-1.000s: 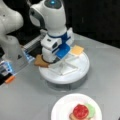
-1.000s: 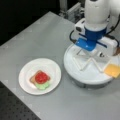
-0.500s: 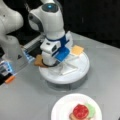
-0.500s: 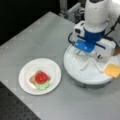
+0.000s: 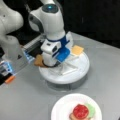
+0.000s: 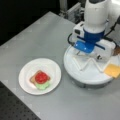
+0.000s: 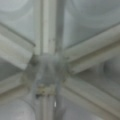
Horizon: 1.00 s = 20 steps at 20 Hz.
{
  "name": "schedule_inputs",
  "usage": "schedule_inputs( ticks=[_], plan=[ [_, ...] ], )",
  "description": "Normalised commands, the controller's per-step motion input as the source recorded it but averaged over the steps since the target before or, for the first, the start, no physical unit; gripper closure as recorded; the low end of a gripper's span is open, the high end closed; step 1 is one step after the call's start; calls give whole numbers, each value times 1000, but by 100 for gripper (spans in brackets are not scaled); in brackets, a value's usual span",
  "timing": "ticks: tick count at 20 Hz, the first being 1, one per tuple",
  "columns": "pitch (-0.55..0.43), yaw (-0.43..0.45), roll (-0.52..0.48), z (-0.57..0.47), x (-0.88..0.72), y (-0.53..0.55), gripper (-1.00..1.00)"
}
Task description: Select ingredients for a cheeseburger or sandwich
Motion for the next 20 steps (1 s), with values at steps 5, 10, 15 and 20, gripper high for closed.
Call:
schedule_inputs(
  ticks=[5, 10, 15, 20],
  plan=[
    [-135, 72, 36, -138, -84, 52, -100],
    [-140, 67, 28, -126, -135, 67, -100],
    [-151, 74, 27, -115, -171, 73, -100],
    [-134, 132, 18, -137, -199, 100, -100]
  ],
)
